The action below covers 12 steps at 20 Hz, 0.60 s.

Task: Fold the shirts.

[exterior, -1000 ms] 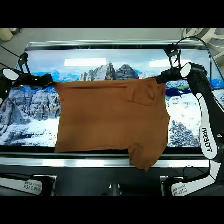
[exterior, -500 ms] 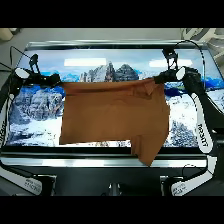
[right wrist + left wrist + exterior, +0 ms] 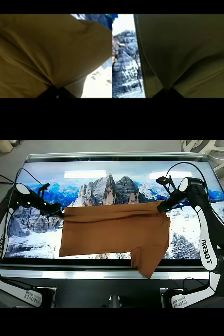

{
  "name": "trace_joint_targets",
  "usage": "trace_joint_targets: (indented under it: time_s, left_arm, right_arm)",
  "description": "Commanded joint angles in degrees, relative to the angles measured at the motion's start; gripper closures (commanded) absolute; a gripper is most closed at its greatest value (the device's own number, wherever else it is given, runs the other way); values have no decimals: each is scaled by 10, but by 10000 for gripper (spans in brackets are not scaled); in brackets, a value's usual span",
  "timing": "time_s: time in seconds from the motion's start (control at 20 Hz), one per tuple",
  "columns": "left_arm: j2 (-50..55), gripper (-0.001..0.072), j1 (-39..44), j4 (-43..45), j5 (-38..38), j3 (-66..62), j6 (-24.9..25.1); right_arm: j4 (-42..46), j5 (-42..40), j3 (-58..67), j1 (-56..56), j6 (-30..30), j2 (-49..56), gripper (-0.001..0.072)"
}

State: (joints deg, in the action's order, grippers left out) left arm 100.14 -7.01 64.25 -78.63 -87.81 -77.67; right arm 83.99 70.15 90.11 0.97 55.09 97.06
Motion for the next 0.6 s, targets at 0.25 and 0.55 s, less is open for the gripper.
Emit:
trace_joint_targets:
  time_s: [0.25, 0.55]
  left_arm:
    - [6, 684, -2, 63, -33, 39, 2]
    - [8, 667, -6, 52, -14, 39, 2]
  right_arm:
    - [24, 66, -10, -1, -7, 32, 694]
    - [9, 49, -10, -1, -6, 44, 688]
